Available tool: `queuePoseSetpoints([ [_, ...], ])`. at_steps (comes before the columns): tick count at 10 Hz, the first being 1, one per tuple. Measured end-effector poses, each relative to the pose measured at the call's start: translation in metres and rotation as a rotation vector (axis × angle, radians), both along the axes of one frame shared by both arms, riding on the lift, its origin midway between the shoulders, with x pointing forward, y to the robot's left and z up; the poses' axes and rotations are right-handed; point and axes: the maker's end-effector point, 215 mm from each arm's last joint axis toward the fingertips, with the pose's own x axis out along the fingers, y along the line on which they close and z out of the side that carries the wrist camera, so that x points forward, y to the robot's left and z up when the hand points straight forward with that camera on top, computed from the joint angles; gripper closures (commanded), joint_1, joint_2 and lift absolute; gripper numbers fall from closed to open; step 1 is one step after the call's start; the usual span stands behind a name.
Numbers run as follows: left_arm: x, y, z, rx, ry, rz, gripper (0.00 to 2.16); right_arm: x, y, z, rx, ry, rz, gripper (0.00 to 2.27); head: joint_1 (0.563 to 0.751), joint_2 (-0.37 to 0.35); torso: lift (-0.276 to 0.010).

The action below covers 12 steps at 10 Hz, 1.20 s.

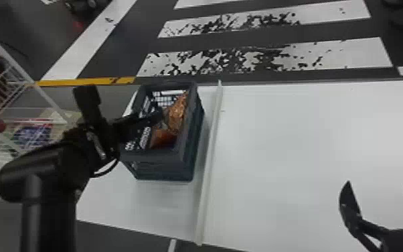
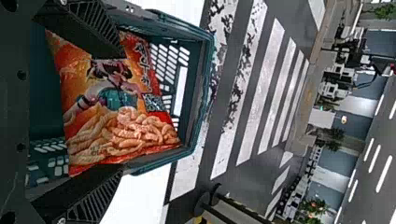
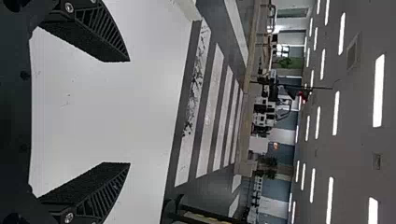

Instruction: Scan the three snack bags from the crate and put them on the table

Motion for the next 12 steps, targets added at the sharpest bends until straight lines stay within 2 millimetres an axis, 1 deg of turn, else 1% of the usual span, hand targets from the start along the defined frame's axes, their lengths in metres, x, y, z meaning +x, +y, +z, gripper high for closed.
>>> queuePoseSetpoints([
  [3,0.017,0.007,-0.001,-0.003,0.033,-0.001,0.06,-0.002,-0.004,-0.009,-0.007,0.011,0.001,0.09,0.695,0.302,-0.094],
  [9,0.057,0.016,-0.015,0.012,0.101,-0.027,0.07,-0.002,-0.008,-0.012,-0.008,0.016,-0.007,0.09,0.695,0.294,-0.094],
  [12,0.069,0.009,-0.025,0.003,0.136,-0.047,0.07,0.002,-0.009,-0.012,-0.005,0.017,-0.009,0.09,0.695,0.279,-0.094],
])
